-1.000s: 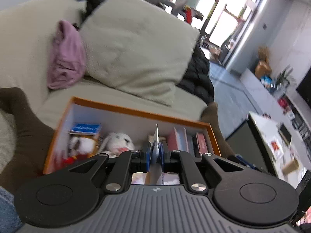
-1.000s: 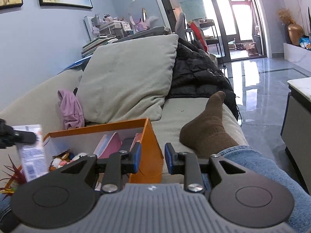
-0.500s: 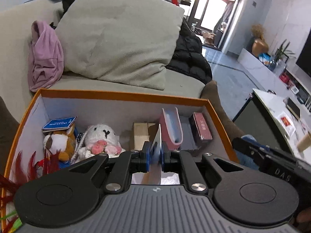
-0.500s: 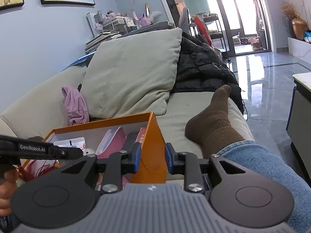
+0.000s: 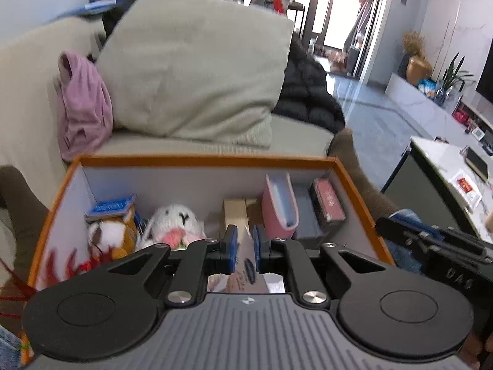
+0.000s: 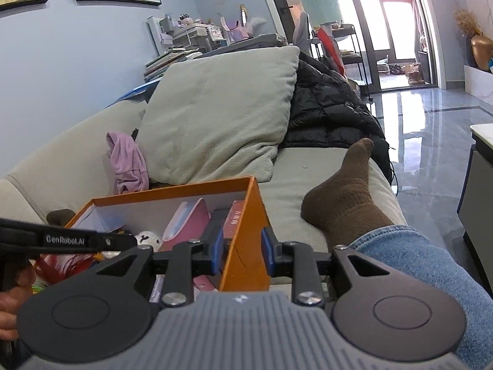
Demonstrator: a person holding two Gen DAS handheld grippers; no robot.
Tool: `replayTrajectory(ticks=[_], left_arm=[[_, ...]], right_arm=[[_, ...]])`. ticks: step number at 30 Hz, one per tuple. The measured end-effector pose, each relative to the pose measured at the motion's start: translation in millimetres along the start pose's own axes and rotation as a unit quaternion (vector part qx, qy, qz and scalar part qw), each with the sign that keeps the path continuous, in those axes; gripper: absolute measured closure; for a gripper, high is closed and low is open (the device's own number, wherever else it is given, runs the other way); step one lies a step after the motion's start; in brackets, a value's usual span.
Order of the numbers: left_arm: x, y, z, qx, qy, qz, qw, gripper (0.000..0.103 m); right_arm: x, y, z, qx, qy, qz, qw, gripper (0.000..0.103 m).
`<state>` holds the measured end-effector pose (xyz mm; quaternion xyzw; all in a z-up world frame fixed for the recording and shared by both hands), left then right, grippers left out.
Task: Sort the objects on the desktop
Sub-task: 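Lower the white tube upright into the box beside the pink wallet, then open the left gripper and hold both grippers above the box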
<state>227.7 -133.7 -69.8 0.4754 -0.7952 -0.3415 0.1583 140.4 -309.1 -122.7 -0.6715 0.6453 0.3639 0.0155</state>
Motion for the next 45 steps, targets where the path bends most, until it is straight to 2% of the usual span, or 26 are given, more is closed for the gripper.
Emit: replayTrajectory(ticks=[6,9,12,15,16,17,19,23,28,32,37,45], left_arm=[[-2.0,53.0,0.4,0.057,0.008,-0.014,0.9982,0.091],[-6.1,72.9,14.7,0.077,0.025,-0.026,0.9964,0.084],[-7.3,83.6,32.0,0.09,0.033,-0.029,0.995,0.079],[-6.4,85.9,47.6,0.089,0.024,-0.039,0.995,0.062],[-7.1,85.6,52.1,0.085,0.024,-0.041,0.9952,0.051],[-8.7,85.1,56.6,0.082,0.026,-0.042,0.9954,0.044],[-12.4,84.6,64.4,0.078,0.031,-0.044,0.9955,0.043],[-17.0,89.0,72.8,0.089,0.037,-0.07,0.9929,0.028],[-10.7,91.0,78.5,0.104,0.025,-0.112,0.9879,0.016],[-9.4,84.1,84.6,0.093,0.034,-0.118,0.988,0.015],[-10.6,74.7,90.9,0.082,0.037,-0.133,0.987,0.015],[-5.7,65.7,93.9,0.081,0.002,-0.155,0.9846,0.015]], right_arm=[[-19.4,12.8,5.3,0.026,0.053,0.0,0.998,0.068],[-32.5,21.0,7.8,0.035,0.079,0.005,0.996,0.067],[-44.8,30.9,12.9,0.029,0.074,0.005,0.997,0.062],[-58.0,36.9,27.1,0.008,0.07,0.007,0.998,0.061],[-61.6,38.3,32.1,0.005,0.073,0.009,0.997,0.058],[-65.1,39.9,36.9,0.003,0.078,0.011,0.997,0.055],[-71.1,42.2,45.2,-0.006,0.082,0.018,0.996,0.054],[-76.8,43.7,57.7,-0.026,0.072,0.028,0.997,0.051],[-77.5,40.3,68.7,-0.048,0.06,0.044,0.996,0.047],[-77.2,41.2,70.2,-0.044,0.053,0.051,0.996,0.039],[-75.5,37.6,71.9,-0.047,0.044,0.054,0.996,0.038],[-76.4,31.3,76.4,-0.038,0.059,0.065,0.995,0.033]])
Point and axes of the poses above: each gripper's, at about its wrist camera, not at the fingertips, and y roughly against the way its jaws point, x to its right, z to its underside, the point moved 4 cm from there along -y, roughly the way its jaws point, and after that the axes turned 15 degrees about -y, right-handed, at the moved point
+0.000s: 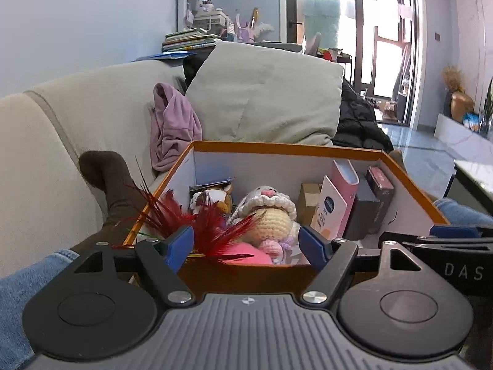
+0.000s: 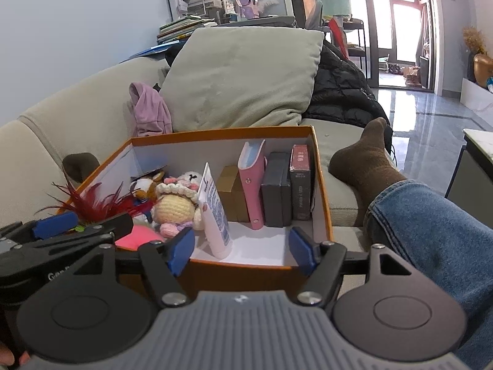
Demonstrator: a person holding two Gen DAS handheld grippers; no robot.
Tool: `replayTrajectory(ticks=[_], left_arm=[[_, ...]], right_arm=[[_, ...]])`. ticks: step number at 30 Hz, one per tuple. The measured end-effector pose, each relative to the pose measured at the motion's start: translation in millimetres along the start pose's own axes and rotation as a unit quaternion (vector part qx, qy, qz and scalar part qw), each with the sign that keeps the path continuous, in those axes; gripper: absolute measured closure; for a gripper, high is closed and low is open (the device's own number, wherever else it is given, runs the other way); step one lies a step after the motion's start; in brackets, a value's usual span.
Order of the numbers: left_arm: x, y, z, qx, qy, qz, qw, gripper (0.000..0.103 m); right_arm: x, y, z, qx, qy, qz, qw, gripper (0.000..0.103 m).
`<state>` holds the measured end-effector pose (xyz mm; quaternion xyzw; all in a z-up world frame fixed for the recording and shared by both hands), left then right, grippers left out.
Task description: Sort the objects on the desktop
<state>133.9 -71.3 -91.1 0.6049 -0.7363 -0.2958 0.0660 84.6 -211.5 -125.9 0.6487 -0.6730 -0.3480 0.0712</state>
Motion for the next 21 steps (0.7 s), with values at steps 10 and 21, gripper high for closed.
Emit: replayTrajectory(ticks=[10,21], left_arm=[[4.9,-5.1,3.7,0.005,-0.016,-0.012,0.9998,0.014],[3.7,-5.8,3.7,0.005,-0.015,-0.012,0.9998,0.014]], right_arm=[[1.5,-3.2,3.9,0.011,0.009,0.009,1.0,0.03],[1.2,-2.8,5.7,0.016,0.012,0.008,1.0,0.03]])
Point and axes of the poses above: each gripper's, at about its wrist camera, not at the fingertips, and y roughly against the way its jaws point, x to its right, z to its underside, the point moved 4 cm from there along -y, roughly the way its jaws point, and after that the axes turned 15 degrees about -y, right-handed, at the moved point
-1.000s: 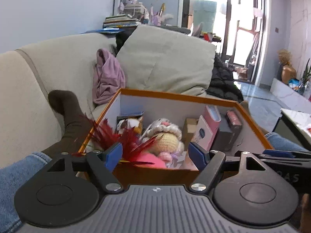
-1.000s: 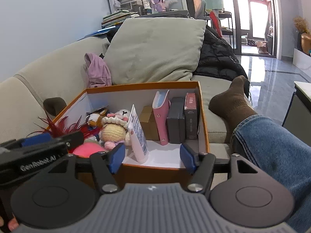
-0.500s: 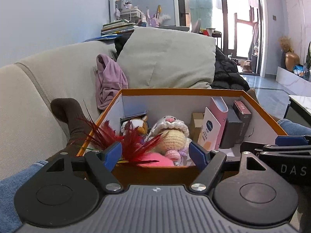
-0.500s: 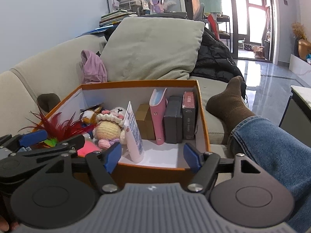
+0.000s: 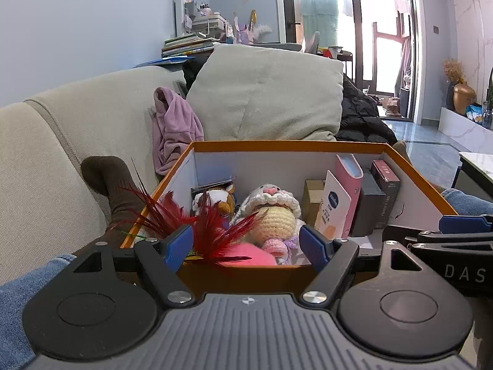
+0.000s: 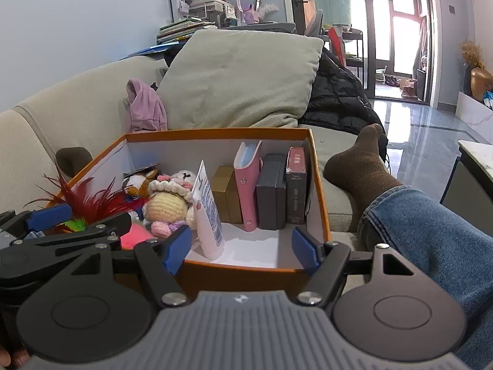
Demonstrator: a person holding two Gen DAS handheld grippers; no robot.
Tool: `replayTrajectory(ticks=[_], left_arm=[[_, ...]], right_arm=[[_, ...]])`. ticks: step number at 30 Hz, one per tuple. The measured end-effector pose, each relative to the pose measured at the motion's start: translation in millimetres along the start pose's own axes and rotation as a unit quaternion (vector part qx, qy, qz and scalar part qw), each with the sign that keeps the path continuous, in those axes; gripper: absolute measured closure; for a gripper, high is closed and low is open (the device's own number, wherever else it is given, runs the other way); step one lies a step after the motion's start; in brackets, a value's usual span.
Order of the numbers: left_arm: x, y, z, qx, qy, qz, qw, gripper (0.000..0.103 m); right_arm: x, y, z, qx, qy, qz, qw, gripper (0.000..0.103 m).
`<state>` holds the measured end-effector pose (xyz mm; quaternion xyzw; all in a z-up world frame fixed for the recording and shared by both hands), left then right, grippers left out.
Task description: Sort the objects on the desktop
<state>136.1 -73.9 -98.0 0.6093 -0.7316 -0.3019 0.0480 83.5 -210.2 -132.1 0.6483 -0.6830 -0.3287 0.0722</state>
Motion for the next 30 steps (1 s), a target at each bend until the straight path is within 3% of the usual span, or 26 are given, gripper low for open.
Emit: replayTrajectory(ticks=[30], left_arm=[[-0.2,-0.2,1.1,0.001,0.0,-0.009,1.0,0.014]], right_arm=[[0.0,0.2,-0.2,-0.001,0.001,0.0,1.0,0.03]])
Point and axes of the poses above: each gripper's, at about its wrist camera, not at the fingertips, and y roughly against the way its jaws point, x to its right, z to its underside, the point moved 4 cm from there along -y, roughly the way its jaws point, and after that the axes turned 15 degrees about -y, right-handed, at the moved point
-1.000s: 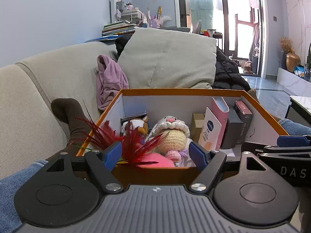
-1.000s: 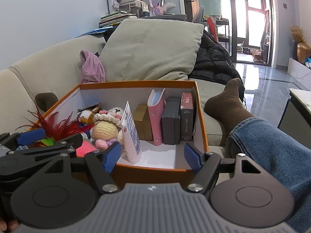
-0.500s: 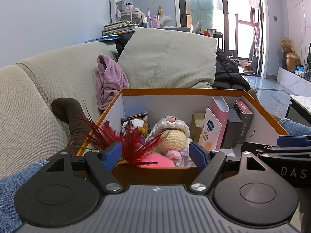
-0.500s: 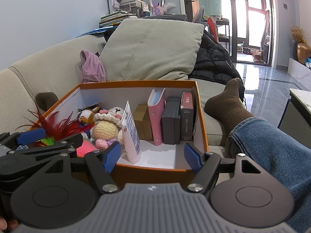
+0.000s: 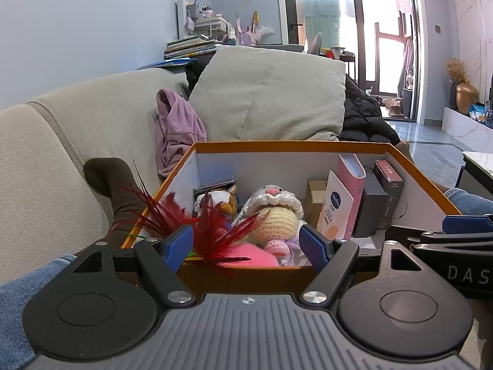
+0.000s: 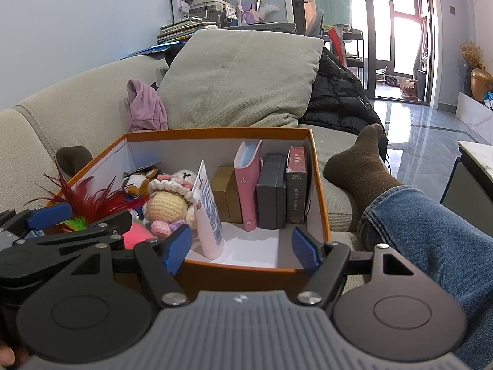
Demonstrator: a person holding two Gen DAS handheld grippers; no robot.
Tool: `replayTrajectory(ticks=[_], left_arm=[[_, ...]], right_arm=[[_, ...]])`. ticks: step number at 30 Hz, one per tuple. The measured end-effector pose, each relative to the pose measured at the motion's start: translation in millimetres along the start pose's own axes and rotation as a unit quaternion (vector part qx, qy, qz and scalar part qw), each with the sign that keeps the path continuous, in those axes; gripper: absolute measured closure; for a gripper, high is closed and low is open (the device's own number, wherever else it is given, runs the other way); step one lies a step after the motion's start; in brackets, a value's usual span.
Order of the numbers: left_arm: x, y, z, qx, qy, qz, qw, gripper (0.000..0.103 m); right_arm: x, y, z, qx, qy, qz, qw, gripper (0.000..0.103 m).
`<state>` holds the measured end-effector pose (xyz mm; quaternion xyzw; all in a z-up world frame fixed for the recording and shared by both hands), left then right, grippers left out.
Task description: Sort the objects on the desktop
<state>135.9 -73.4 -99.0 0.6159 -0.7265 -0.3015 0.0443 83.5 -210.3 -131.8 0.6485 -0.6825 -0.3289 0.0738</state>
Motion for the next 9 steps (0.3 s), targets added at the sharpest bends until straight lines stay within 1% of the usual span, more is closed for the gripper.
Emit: replayTrajectory(ticks=[9], left_arm=[[-0.6,0.0,-0.4,0.0,-0.001,-0.002,1.0,0.014]], right_arm=[[0.2,0.1,0.1,-0.001,0.0,0.0,1.0,0.03]])
Point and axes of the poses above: each gripper's, at about its wrist camera, not at the fingertips, and y roughly against the way its jaws point, x to its right, z to its underside, the point moved 4 cm from there along -y, roughly the way its jaws point, and after that the axes turned 15 degrees about -y, right-handed, at the moved point
